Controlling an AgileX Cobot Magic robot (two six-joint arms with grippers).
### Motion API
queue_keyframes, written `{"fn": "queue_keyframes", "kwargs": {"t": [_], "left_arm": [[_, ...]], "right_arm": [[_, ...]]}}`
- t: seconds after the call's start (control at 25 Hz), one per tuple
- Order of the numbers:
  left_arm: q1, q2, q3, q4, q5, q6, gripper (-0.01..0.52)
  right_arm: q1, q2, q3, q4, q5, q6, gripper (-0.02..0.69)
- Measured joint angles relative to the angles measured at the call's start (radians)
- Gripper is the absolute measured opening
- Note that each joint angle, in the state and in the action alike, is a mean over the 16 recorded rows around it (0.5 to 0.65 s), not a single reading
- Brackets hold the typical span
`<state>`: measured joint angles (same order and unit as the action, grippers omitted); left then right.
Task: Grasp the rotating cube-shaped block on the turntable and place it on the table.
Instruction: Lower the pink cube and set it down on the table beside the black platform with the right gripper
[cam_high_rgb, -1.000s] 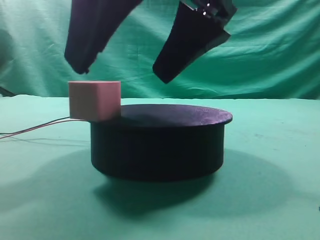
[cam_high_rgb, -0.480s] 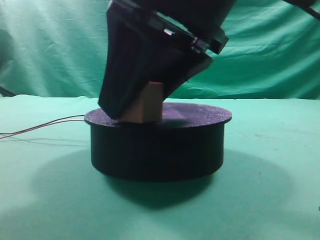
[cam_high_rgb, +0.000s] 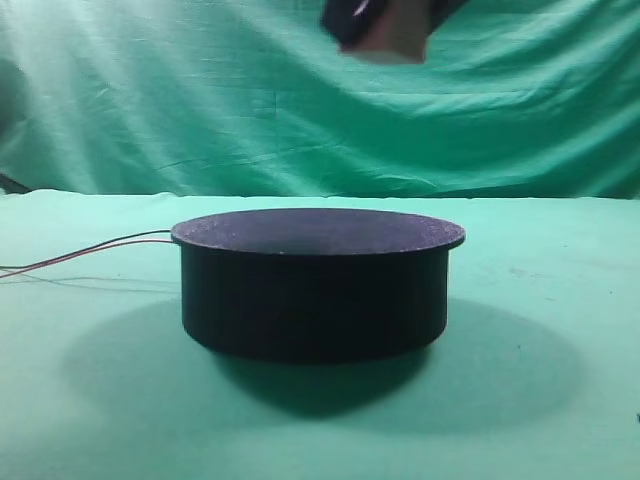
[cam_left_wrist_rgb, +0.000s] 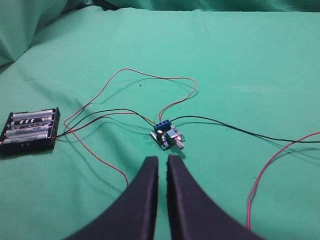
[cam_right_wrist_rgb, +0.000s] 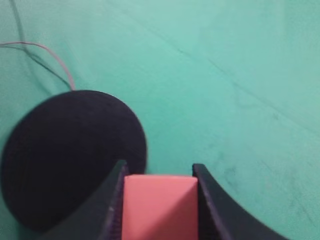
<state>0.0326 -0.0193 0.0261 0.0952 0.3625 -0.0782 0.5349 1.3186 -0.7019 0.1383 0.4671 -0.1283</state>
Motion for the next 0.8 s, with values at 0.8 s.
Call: {"fn": "queue_keyframes", "kwargs": {"t": [0.8], "left_arm": [[0.0,0.0,0.0,0.0,0.0,0.0,0.0]], "right_arm": [[-0.04,-0.042,0.156,-0.021,-0.089,0.127,0.341]]}}
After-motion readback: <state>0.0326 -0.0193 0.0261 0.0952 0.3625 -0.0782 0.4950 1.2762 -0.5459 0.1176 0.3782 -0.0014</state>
